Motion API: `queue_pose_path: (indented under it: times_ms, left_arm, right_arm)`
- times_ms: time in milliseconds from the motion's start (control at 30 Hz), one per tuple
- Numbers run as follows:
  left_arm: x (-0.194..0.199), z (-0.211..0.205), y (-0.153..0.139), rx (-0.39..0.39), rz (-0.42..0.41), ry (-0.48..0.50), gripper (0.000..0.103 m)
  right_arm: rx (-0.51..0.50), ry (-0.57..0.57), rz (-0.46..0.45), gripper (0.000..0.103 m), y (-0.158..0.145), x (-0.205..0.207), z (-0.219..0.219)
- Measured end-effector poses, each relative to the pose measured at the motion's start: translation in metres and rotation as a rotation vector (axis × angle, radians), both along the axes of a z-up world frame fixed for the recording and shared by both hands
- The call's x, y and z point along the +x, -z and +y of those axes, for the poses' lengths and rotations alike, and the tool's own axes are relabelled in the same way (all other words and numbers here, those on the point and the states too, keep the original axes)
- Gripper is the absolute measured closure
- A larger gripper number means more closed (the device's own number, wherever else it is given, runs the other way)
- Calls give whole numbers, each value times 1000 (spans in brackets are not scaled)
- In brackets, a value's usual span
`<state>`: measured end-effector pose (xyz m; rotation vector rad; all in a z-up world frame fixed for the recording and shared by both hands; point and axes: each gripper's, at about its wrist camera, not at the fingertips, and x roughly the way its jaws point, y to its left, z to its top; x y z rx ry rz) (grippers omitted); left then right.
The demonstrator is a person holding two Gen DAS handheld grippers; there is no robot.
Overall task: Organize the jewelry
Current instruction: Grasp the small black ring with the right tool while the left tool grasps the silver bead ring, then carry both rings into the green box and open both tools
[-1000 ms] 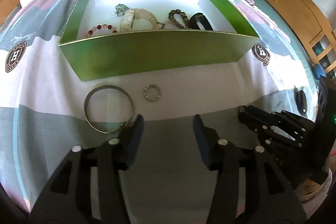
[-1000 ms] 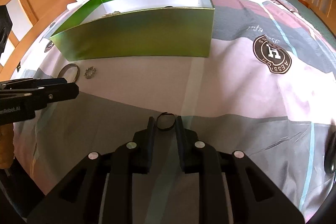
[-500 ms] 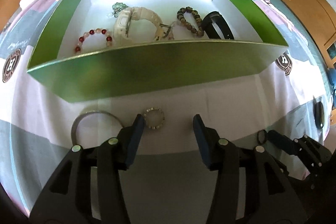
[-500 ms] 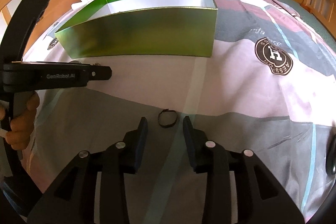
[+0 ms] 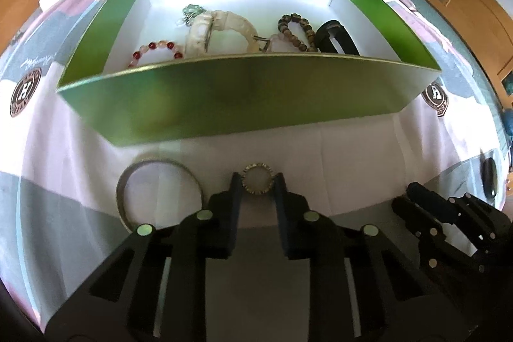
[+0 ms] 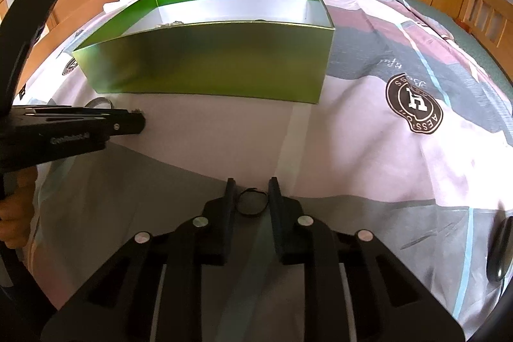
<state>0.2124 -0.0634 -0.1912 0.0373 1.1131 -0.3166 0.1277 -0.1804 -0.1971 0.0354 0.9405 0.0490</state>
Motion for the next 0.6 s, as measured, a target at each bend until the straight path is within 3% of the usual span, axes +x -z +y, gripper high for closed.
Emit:
queue_pose_path:
  times_ms: [600]
  left_arm:
    - [-45,-2,-20,80,-77,38,82]
  right_arm:
    - [8,6,-9,82,-13,-5,6]
